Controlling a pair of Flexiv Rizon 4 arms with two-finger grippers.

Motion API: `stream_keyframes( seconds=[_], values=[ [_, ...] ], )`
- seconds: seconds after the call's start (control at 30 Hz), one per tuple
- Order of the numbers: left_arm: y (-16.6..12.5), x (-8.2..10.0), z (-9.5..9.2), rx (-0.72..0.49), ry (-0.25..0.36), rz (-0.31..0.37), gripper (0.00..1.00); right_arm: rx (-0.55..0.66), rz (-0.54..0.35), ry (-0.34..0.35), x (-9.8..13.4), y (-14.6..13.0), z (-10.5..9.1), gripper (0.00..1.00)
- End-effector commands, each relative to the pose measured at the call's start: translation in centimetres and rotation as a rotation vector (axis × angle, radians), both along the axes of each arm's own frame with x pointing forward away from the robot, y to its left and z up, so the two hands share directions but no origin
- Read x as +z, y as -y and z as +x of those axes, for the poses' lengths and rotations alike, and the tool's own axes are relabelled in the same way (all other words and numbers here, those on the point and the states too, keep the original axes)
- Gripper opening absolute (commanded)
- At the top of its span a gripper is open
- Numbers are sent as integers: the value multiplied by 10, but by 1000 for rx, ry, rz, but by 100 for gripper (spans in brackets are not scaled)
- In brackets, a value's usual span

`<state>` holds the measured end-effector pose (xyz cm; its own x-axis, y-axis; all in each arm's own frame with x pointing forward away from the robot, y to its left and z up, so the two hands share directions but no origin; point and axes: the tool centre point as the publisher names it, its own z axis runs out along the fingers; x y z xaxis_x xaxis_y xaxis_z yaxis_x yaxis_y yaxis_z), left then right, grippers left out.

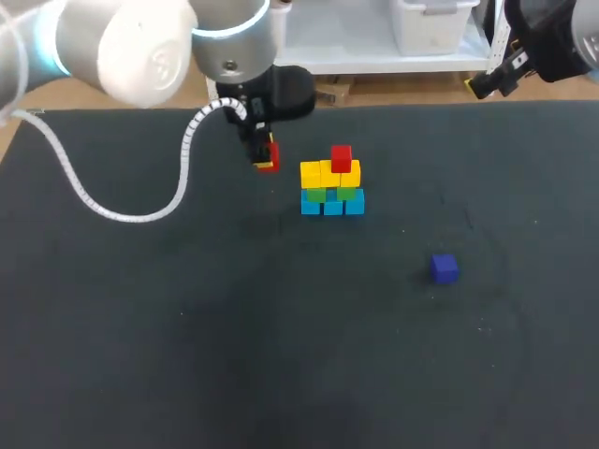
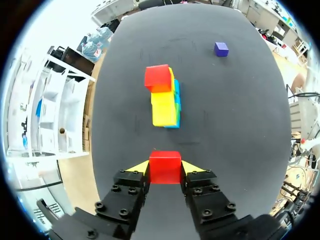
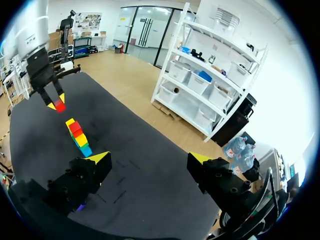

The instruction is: Place the blue cubes, place green cubes on the blue cubes, place the yellow cubes on the green cubes, then place the red cubes on the yellow cubes, and place purple cube on the red cubes.

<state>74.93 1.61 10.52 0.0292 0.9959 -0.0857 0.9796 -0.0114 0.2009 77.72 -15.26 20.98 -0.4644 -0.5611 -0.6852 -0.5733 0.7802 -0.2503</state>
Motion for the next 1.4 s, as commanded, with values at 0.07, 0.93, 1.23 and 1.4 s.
stream_keyframes(
  seconds=[0.07,0.93,1.23,1.4],
  values=[
    [20,5,19,-24,-61,33,0,-6,0,9,-2,-1,-1,100],
    [53,-8,-4,23,-156,11,0,-6,0,9,-2,-1,-1,100],
    [65,-14,0,-5,-160,17,0,-6,0,9,-2,-1,-1,100],
    [68,-11,3,-13,-157,13,0,-6,0,9,-2,-1,-1,100]
  ],
)
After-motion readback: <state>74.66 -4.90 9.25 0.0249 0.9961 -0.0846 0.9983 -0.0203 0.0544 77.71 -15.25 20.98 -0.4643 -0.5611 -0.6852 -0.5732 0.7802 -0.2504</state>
